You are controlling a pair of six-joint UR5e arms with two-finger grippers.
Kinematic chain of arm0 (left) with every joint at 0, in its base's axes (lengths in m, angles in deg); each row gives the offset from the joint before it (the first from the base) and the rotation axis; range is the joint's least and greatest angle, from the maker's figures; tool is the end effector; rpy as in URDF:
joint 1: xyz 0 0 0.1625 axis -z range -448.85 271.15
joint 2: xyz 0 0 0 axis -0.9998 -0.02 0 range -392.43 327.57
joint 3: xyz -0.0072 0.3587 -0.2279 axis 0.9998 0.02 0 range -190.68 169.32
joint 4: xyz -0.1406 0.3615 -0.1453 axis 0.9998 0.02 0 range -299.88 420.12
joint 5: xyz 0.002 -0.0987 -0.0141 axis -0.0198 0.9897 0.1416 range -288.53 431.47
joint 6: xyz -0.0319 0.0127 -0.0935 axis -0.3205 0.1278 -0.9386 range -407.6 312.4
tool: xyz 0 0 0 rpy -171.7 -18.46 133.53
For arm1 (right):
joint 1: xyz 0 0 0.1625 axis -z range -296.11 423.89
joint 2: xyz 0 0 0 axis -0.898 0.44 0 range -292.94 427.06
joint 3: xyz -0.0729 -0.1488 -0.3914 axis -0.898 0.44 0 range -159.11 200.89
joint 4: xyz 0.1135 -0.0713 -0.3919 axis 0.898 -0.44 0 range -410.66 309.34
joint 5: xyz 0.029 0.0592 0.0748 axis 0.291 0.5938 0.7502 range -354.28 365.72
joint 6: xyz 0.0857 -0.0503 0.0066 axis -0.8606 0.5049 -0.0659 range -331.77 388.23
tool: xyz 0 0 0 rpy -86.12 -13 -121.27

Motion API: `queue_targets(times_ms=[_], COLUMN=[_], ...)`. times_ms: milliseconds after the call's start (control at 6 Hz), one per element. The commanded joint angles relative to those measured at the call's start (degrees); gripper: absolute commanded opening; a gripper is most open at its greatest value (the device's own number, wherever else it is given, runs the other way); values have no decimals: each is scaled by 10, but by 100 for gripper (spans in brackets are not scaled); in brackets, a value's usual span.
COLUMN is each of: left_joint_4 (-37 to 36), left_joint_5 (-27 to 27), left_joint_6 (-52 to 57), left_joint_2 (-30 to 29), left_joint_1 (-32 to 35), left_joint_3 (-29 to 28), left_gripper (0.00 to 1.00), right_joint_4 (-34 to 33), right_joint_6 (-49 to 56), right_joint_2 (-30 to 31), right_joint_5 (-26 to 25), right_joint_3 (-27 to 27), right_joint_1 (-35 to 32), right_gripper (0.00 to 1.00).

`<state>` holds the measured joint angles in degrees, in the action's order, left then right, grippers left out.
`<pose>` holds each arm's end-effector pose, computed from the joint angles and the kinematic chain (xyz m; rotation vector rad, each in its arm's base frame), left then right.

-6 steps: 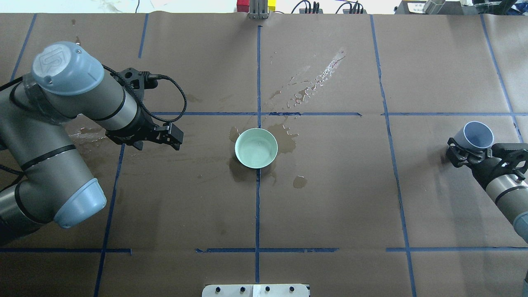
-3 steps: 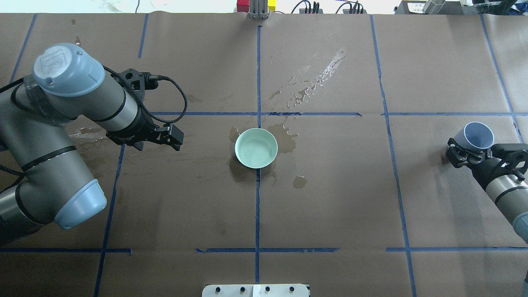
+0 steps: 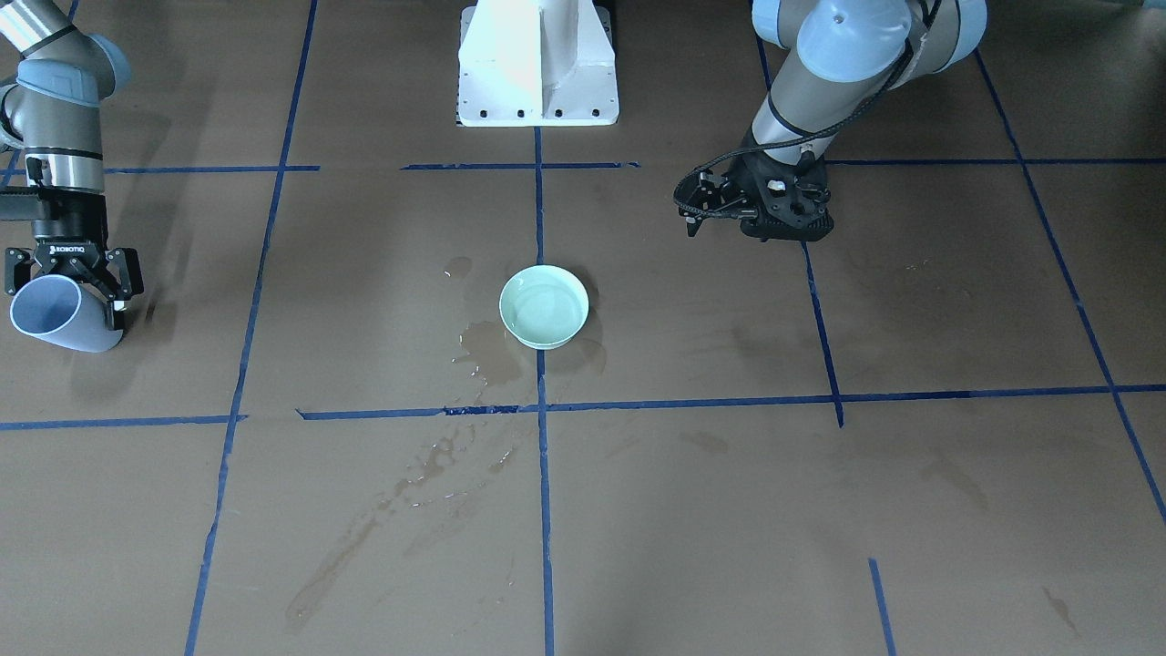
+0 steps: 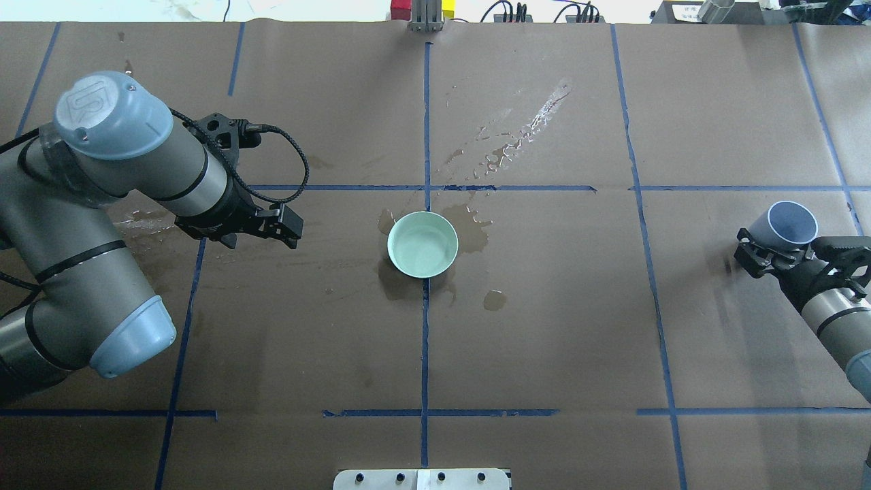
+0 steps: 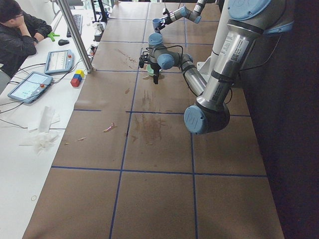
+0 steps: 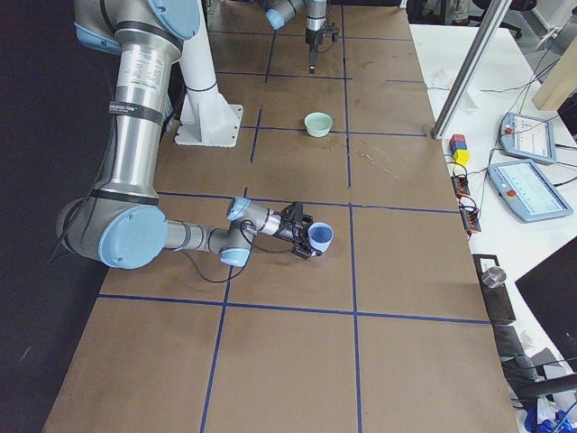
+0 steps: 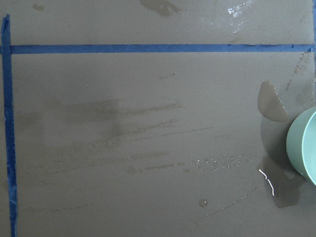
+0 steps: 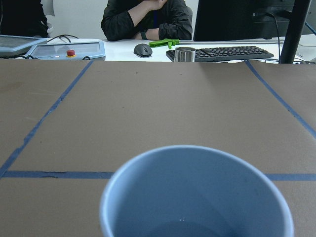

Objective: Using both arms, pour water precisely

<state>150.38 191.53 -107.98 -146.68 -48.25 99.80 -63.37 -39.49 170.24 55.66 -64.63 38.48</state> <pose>0.3896 -0.4439 0.2645 0.0343 0.9116 0.0277 -0.2701 -0.3469 0.6478 0.9845 -0.6562 0.4114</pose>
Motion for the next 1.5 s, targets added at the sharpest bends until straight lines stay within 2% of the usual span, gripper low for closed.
queue_targets(times_ms=[0,167,500,1000,1167,1333], left_joint_4=[0,0,1,4,6,11], left_joint_5=[0,0,0,0,0,0], left_joint_6=[0,0,-7,-10,-17,-18], left_joint_2=[0,0,-1,0,0,0], left_joint_1=[0,0,0,0,-1,-1], left_joint_3=[0,0,1,2,3,2], left_gripper=[100,100,100,100,100,100], right_joint_4=[23,62,92,185,209,257], right_joint_6=[0,0,0,3,6,27], right_joint_2=[4,31,52,125,147,154], right_joint_5=[-2,-4,-23,-24,-20,0], right_joint_3=[0,0,0,0,5,37], right_joint_1=[14,30,61,95,98,98], right_gripper=[100,100,100,100,100,100])
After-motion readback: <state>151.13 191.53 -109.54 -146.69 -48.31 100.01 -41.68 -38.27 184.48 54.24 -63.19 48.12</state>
